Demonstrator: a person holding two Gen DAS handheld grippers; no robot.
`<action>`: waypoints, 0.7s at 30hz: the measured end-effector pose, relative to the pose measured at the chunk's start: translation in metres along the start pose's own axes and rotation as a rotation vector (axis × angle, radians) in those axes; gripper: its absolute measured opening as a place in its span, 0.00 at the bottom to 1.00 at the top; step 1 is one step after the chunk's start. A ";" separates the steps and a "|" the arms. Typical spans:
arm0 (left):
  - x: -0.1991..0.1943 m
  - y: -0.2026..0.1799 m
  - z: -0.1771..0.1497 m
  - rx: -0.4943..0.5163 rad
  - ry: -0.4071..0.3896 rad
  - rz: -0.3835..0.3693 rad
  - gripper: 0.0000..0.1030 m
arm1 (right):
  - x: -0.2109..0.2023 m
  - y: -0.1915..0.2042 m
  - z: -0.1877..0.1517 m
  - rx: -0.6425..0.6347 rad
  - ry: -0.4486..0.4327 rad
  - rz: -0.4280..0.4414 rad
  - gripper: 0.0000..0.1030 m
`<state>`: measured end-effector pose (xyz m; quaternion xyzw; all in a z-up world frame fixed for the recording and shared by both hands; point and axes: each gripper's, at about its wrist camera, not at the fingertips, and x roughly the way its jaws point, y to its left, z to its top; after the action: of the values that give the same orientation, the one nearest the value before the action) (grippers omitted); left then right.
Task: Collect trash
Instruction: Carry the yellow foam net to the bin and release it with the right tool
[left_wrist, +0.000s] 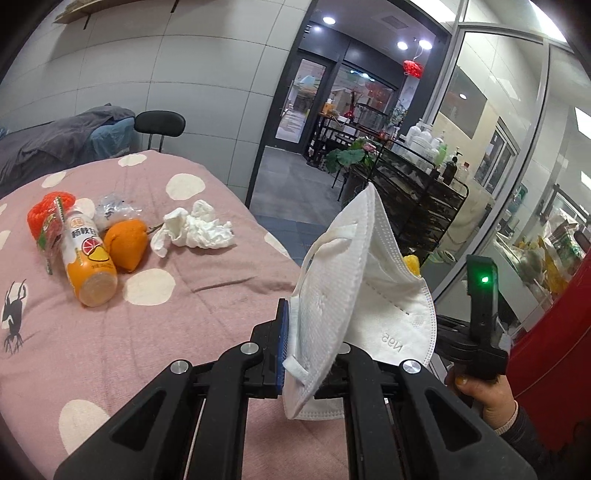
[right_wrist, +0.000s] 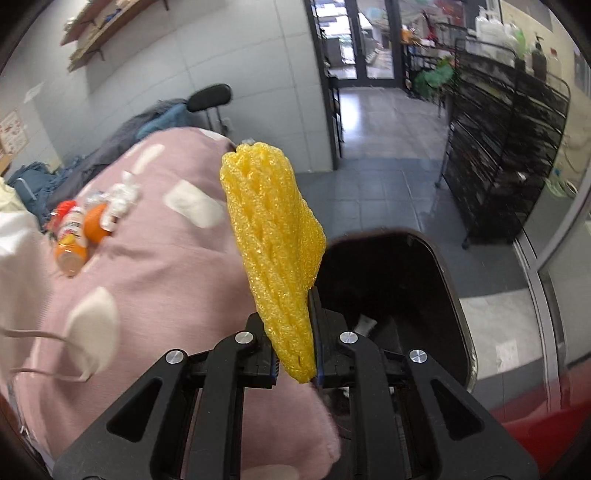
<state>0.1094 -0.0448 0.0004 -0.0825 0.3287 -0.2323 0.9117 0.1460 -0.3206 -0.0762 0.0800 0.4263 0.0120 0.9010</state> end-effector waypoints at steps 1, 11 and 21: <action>0.004 -0.005 0.001 0.013 0.005 -0.008 0.08 | 0.007 -0.006 -0.003 0.010 0.018 -0.008 0.14; 0.038 -0.040 0.001 0.073 0.076 -0.075 0.08 | 0.069 -0.048 -0.031 0.098 0.165 -0.107 0.14; 0.060 -0.054 -0.001 0.089 0.136 -0.116 0.08 | 0.084 -0.063 -0.052 0.146 0.196 -0.158 0.83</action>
<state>0.1294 -0.1205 -0.0179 -0.0449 0.3741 -0.3043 0.8749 0.1563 -0.3685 -0.1831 0.1099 0.5169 -0.0820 0.8450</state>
